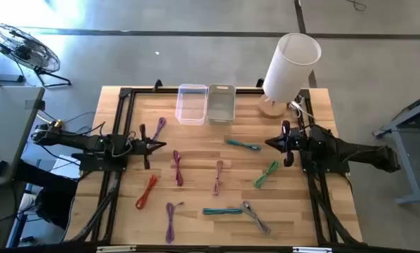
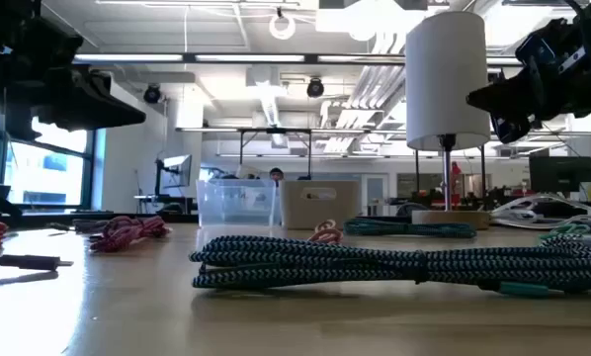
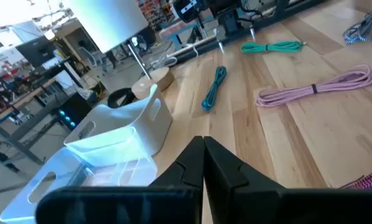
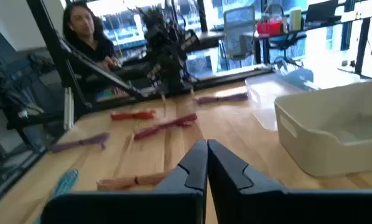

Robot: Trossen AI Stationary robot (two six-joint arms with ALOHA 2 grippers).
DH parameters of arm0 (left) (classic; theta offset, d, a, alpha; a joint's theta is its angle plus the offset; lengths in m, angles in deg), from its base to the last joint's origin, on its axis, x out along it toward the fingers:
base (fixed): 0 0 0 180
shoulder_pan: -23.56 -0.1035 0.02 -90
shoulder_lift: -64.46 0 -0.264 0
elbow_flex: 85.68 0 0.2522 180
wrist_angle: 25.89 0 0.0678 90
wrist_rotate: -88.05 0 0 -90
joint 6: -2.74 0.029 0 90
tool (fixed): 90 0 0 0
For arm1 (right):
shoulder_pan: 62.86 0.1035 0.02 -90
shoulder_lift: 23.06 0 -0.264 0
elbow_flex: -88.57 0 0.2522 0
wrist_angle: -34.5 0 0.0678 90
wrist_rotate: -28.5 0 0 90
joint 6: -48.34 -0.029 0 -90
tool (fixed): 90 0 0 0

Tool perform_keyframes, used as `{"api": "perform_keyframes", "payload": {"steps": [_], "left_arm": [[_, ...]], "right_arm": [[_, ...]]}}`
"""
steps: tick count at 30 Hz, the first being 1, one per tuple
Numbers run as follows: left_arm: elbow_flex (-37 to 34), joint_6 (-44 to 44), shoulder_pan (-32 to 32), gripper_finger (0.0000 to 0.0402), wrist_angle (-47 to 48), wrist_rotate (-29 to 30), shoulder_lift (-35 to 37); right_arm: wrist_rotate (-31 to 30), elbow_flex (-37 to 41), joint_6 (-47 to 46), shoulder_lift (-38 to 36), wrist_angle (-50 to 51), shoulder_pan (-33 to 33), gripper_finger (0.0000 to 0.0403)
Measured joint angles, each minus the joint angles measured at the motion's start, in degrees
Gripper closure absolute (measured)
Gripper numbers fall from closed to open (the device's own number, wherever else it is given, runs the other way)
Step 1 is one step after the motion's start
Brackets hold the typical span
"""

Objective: Pick & Place USB Port

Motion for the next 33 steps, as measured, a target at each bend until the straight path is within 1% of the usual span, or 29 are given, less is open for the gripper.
{"api": "perform_keyframes", "payload": {"steps": [8,13,16,19,24,28,33], "left_arm": [[0.0,0.0,0.0,0.0401,0.0,0.0,-0.7],[0.0,-0.2,0.0,0.0401,0.0,0.1,-0.7],[0.0,-2.8,0.0,0.0401,-0.2,0.0,-0.7],[0.0,-4.8,0.0,0.0401,-0.3,-0.7,-0.7],[1.3,-4.4,0.0,0.0401,0.9,-1.3,-0.7],[3.5,-2.7,0.0,0.0401,1.3,-1.2,-0.7],[4.2,-3.0,0.0,0.0401,4.1,-1.1,-0.7]], "right_arm": [[-0.5,0.0,1.9,0.3,0.5,0.0,0.0402],[-0.6,-0.1,0.7,0.3,0.8,0.0,0.0402],[-0.4,-2.1,-0.9,0.7,2.6,0.0,0.0402],[-0.4,-7.5,1.7,1.9,6.9,0.0,0.0402],[-0.5,-21.2,9.0,7.8,21.2,0.0,0.0403],[-0.1,-33.0,10.8,15.8,35.2,0.0,0.0403],[3.3,-46.0,10.5,27.7,49.8,0.0,0.0402]]}}
